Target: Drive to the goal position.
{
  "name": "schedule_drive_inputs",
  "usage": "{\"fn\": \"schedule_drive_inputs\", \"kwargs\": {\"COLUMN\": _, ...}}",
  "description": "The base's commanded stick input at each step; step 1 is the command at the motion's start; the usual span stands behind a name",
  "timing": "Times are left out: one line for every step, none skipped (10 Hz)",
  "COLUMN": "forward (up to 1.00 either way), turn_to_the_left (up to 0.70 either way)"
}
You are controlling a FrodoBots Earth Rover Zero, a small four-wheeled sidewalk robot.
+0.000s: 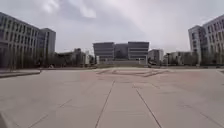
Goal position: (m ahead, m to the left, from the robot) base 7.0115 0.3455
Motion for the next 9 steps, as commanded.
{"fn": "schedule_drive_inputs", "kwargs": {"forward": 0.70, "turn_to_the_left": 0.02}}
{"fn": "schedule_drive_inputs", "kwargs": {"forward": 0.70, "turn_to_the_left": 0.01}}
{"fn": "schedule_drive_inputs", "kwargs": {"forward": 0.70, "turn_to_the_left": 0.02}}
{"fn": "schedule_drive_inputs", "kwargs": {"forward": 0.70, "turn_to_the_left": 0.02}}
{"fn": "schedule_drive_inputs", "kwargs": {"forward": 0.70, "turn_to_the_left": 0.01}}
{"fn": "schedule_drive_inputs", "kwargs": {"forward": 0.70, "turn_to_the_left": 0.01}}
{"fn": "schedule_drive_inputs", "kwargs": {"forward": 0.70, "turn_to_the_left": 0.01}}
{"fn": "schedule_drive_inputs", "kwargs": {"forward": 0.70, "turn_to_the_left": 0.01}}
{"fn": "schedule_drive_inputs", "kwargs": {"forward": 0.70, "turn_to_the_left": 0.02}}
